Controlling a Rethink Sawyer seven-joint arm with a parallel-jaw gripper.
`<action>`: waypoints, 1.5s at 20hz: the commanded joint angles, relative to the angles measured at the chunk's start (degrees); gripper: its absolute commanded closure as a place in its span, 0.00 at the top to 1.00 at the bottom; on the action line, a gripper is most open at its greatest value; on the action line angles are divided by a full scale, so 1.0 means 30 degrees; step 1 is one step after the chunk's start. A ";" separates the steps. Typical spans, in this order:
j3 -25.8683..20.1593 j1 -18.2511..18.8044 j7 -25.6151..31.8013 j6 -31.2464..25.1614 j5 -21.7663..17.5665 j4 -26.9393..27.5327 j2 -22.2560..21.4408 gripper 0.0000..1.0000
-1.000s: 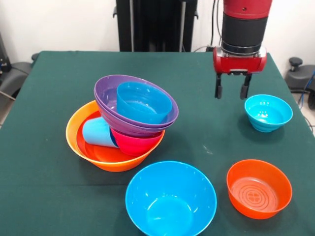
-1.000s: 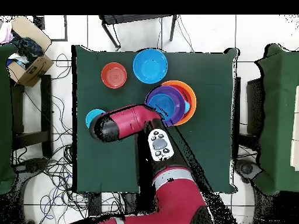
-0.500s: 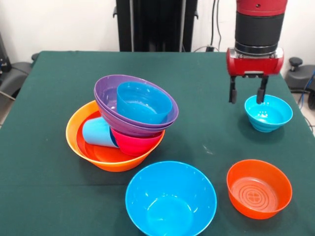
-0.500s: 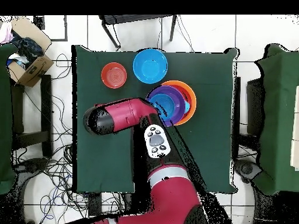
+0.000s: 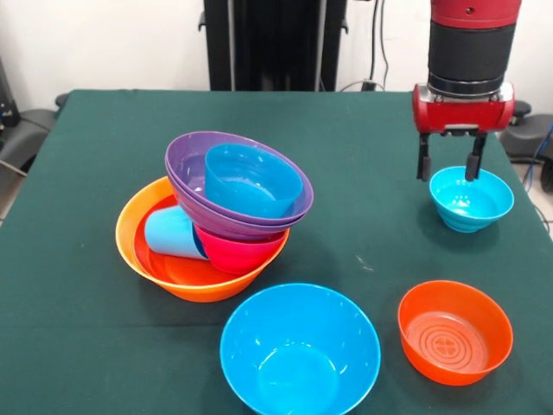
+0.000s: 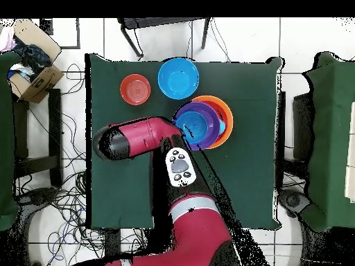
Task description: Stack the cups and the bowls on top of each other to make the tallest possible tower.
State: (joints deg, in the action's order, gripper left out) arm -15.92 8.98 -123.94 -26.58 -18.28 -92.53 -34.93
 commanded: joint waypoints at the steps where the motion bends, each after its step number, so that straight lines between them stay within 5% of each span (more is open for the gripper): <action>1: -0.0272 -0.0313 -0.1192 0.0032 0.0244 0.0021 0.1250 1.00; 30: 0.0703 -0.0944 -0.1381 0.1325 -0.0199 0.1643 0.4018 1.00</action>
State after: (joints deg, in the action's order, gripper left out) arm -14.40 6.83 -123.94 -26.55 -18.26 -91.70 -24.99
